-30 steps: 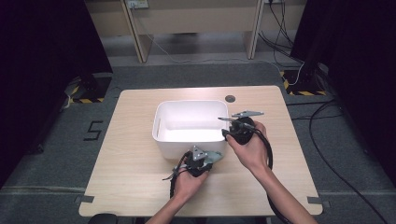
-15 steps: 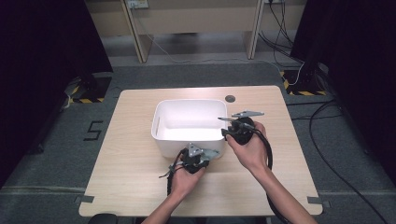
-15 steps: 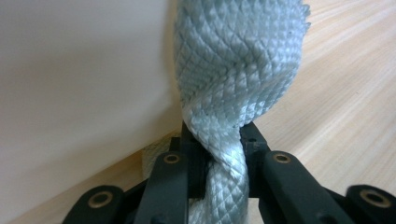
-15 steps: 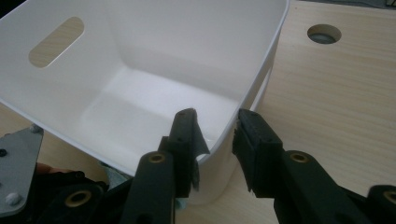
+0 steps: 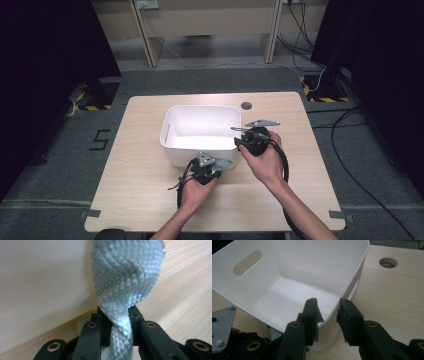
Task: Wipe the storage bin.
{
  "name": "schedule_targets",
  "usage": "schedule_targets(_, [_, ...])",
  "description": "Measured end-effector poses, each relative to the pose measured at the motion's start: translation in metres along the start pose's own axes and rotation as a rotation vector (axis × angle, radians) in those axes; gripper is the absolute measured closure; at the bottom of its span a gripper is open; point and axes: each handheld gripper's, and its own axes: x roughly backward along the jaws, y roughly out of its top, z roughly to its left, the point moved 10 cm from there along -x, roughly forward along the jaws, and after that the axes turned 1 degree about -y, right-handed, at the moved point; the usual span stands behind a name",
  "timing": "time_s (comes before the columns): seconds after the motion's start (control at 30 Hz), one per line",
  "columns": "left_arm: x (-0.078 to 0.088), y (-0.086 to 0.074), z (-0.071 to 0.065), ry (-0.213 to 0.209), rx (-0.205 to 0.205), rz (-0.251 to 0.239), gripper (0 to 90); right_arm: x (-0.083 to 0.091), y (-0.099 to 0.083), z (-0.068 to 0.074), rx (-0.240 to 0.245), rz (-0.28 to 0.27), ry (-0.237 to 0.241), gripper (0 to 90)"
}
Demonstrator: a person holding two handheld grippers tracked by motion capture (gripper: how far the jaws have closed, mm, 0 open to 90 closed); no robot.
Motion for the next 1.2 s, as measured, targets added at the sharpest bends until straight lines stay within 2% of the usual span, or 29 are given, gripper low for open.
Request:
schedule_targets(0.2, [0.001,0.012,-0.013,-0.019,-0.033,-0.009,77.0,0.0,0.0,0.001,0.001,0.0,0.001,68.1])
schedule_targets(0.43, [-0.001,0.022,-0.023,-0.033,-0.034,-0.024,77.1,0.0,0.0,0.0,0.0,0.0,0.002,68.0])
schedule_targets(1.2, [0.012,0.042,-0.033,-0.057,-0.027,-0.068,77.1,0.0,0.0,0.0,0.002,0.002,0.001,68.0])
